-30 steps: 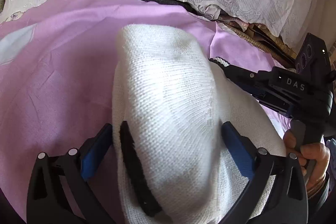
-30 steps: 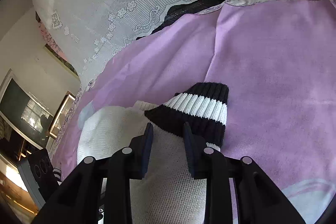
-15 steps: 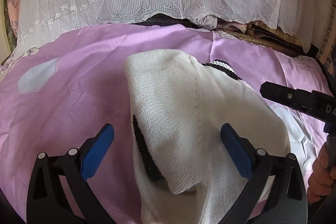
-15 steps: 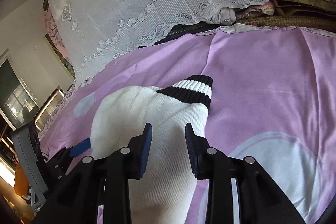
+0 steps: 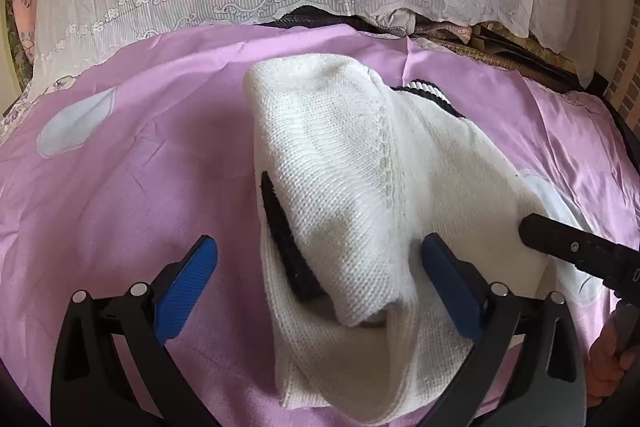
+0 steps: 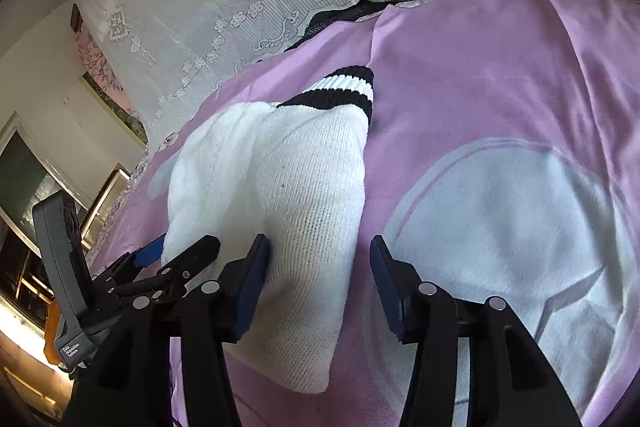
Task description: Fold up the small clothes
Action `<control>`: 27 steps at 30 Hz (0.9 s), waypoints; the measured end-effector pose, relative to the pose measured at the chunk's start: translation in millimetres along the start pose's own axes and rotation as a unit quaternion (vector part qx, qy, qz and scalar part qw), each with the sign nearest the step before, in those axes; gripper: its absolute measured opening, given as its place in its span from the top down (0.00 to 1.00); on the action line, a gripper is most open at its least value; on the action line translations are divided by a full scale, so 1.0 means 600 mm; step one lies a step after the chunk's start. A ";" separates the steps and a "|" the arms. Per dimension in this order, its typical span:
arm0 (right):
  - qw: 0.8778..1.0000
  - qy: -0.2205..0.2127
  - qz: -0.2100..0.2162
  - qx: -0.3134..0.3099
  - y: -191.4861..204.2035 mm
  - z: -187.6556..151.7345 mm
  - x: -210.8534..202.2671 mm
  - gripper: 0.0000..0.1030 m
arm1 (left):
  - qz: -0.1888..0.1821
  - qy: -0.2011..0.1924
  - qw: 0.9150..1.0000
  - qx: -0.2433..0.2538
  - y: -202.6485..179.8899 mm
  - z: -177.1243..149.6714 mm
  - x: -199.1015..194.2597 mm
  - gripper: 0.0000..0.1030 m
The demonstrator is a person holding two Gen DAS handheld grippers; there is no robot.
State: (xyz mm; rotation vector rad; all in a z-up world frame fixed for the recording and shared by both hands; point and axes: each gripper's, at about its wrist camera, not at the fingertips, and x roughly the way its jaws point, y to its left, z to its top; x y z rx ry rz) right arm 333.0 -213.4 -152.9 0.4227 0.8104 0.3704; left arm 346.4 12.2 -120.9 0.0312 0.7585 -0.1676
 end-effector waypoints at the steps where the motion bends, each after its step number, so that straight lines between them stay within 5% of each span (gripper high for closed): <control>1: 1.000 0.000 -0.001 -0.001 0.001 -0.003 -0.001 0.49 | 0.004 -0.002 1.000 0.004 -0.003 -0.002 -0.002 0.04; 17: 1.000 0.000 0.000 0.002 -0.007 -0.035 -0.026 0.45 | 0.047 -0.030 0.998 0.042 -0.028 -0.011 -0.030 0.04; 27: 1.000 -0.012 -0.004 0.008 -0.011 -0.047 -0.051 0.43 | 0.030 -0.040 0.998 0.035 -0.024 -0.017 -0.050 0.04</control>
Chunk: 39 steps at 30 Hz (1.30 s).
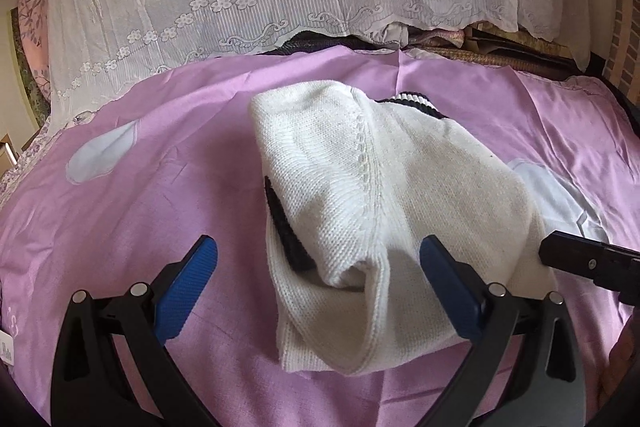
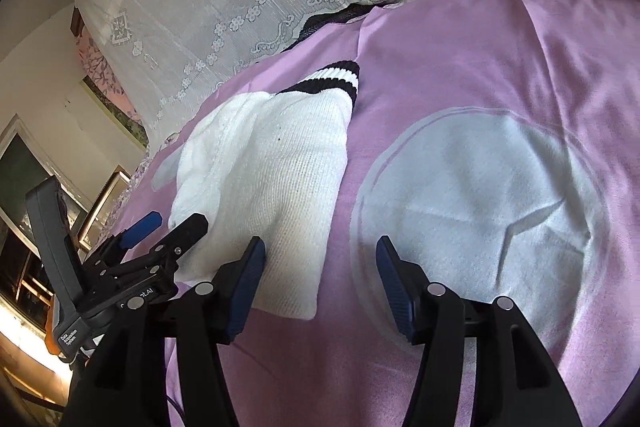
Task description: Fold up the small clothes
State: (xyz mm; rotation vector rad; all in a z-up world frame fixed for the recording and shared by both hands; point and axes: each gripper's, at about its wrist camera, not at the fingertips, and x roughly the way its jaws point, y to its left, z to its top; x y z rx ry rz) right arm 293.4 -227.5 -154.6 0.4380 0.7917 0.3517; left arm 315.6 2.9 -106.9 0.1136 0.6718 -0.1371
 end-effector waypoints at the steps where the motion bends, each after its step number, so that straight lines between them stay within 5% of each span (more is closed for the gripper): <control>1: 1.000 -0.002 0.000 0.002 -0.001 0.001 -0.002 0.43 | -0.011 0.000 1.000 -0.006 0.003 0.001 -0.001 0.04; 7: 1.000 -0.013 0.015 0.014 -0.007 0.008 -0.011 0.37 | -0.136 0.024 0.987 -0.087 0.042 0.012 0.001 0.04; 11: 0.999 -0.022 0.035 0.020 -0.009 0.015 -0.019 0.32 | -0.226 0.058 0.958 -0.169 0.090 0.012 0.030 0.04; 16: 0.997 -0.022 0.054 0.044 -0.019 0.023 -0.018 0.30 | -0.289 0.105 0.915 -0.261 0.129 -0.007 0.087 0.04; 19: 0.996 -0.018 0.061 0.055 -0.026 0.027 -0.013 0.30 | -0.314 0.104 0.906 -0.263 0.125 -0.003 0.093 0.04; 27: 0.990 0.022 0.096 0.096 -0.029 0.062 0.057 0.30 | -0.323 0.113 0.906 -0.250 0.110 0.011 0.129 0.04; 33: 0.989 0.039 0.098 0.102 -0.018 0.093 0.133 0.30 | -0.292 0.123 0.931 -0.183 0.072 0.026 0.149 0.04; 35: 0.991 0.038 0.088 0.092 -0.009 0.098 0.148 0.41 | -0.291 0.111 0.933 -0.181 0.071 0.024 0.146 0.05; 39: 0.996 0.009 0.075 0.052 0.015 0.093 0.134 0.51 | -0.282 0.084 0.936 -0.191 0.077 0.016 0.132 0.27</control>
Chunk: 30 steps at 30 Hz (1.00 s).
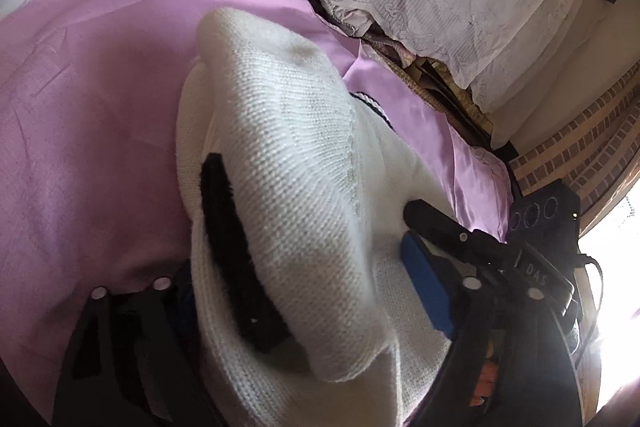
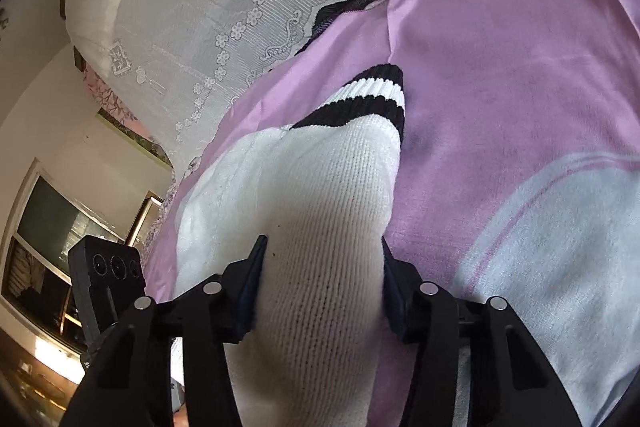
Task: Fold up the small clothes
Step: 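Lift the folded sweater with both tools and carry it to the clothes stack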
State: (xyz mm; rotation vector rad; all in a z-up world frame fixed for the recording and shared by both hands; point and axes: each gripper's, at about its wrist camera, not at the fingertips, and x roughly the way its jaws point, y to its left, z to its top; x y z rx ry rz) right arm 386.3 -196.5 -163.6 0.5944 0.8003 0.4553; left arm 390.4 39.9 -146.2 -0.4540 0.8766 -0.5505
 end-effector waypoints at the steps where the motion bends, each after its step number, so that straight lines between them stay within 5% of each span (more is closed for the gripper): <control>1: 1.000 -0.006 -0.004 -0.009 0.006 -0.001 -0.004 0.52 | 0.001 -0.008 1.000 0.007 -0.004 -0.003 -0.005 0.30; 6: 0.999 -0.036 -0.004 -0.037 0.036 -0.006 -0.035 0.53 | 0.008 -0.050 0.998 0.042 -0.032 -0.010 -0.044 0.44; 16: 0.990 -0.065 0.069 -0.106 0.188 -0.031 -0.104 0.53 | 0.033 -0.130 0.989 0.063 -0.058 -0.027 -0.234 0.45; 24: 0.975 -0.022 0.160 -0.151 0.402 -0.107 -0.078 0.53 | 0.139 -0.185 0.972 0.049 -0.026 -0.079 -0.478 0.45; 30: 0.953 0.043 0.218 -0.204 0.586 -0.211 -0.030 0.53 | 0.224 -0.225 0.948 0.024 0.028 -0.157 -0.660 0.46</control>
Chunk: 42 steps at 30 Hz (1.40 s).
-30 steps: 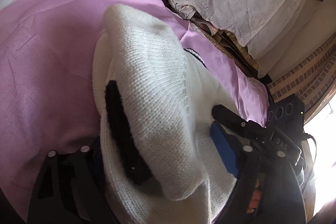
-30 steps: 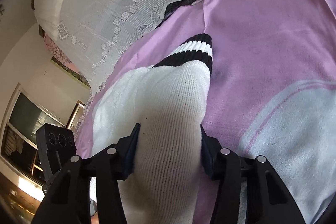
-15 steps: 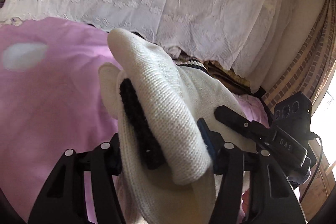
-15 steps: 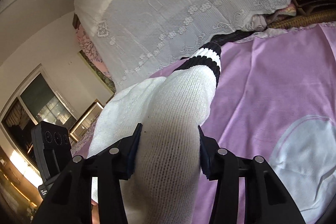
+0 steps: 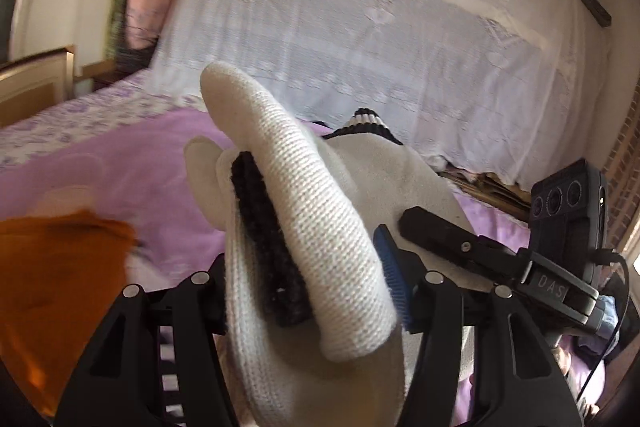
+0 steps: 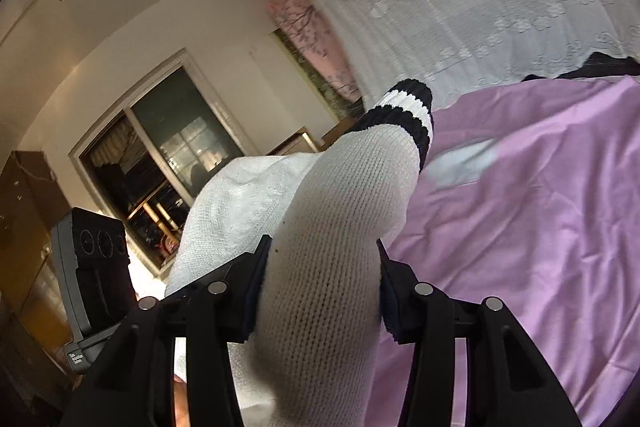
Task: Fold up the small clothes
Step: 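Lift the folded sweater with both tools and carry it to the clothes stack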
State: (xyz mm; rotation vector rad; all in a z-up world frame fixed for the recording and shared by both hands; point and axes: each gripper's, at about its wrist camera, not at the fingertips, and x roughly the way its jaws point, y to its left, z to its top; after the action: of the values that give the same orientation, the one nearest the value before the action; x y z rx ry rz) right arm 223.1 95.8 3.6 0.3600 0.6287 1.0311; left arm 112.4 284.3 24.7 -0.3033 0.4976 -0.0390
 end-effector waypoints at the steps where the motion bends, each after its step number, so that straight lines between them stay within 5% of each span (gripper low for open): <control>1: 1.000 0.010 0.009 -0.006 0.028 -0.005 0.025 0.53 | 0.018 -0.006 1.000 -0.004 0.024 -0.002 -0.025 0.46; 10: 0.995 0.079 0.067 -0.011 0.211 -0.054 0.213 0.53 | 0.091 -0.036 0.993 -0.067 0.240 -0.028 -0.155 0.45; 14: 0.993 0.104 0.058 -0.015 0.224 -0.090 0.279 0.53 | 0.102 -0.019 0.990 -0.096 0.323 -0.052 -0.151 0.45; 17: 0.991 0.130 0.011 -0.019 0.206 -0.123 0.318 0.52 | 0.119 0.012 0.987 -0.108 0.381 -0.080 -0.123 0.44; 18: 0.990 0.137 -0.007 -0.025 0.198 -0.132 0.329 0.51 | 0.127 0.018 0.986 -0.107 0.395 -0.091 -0.110 0.35; 21: 0.989 0.145 -0.004 -0.013 0.174 -0.138 0.337 0.45 | 0.092 0.009 0.987 -0.134 0.417 -0.107 -0.086 0.28; 29: 0.990 0.143 0.014 -0.003 0.158 -0.128 0.305 0.41 | 0.132 0.009 0.985 -0.114 0.364 -0.099 -0.100 0.22; 36: 0.989 0.115 -0.040 -0.078 0.183 -0.133 0.219 0.15 | 0.241 0.001 0.970 -0.027 0.261 -0.105 -0.130 0.05; 42: 0.987 0.102 -0.060 -0.112 0.193 -0.148 0.150 0.03 | 0.306 0.003 0.952 0.000 0.207 -0.125 -0.182 0.04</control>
State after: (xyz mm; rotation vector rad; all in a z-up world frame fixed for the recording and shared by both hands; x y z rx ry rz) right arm 120.6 229.2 -28.6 0.0183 0.7009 1.0189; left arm -23.8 394.3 -23.8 -0.1382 0.5800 0.5652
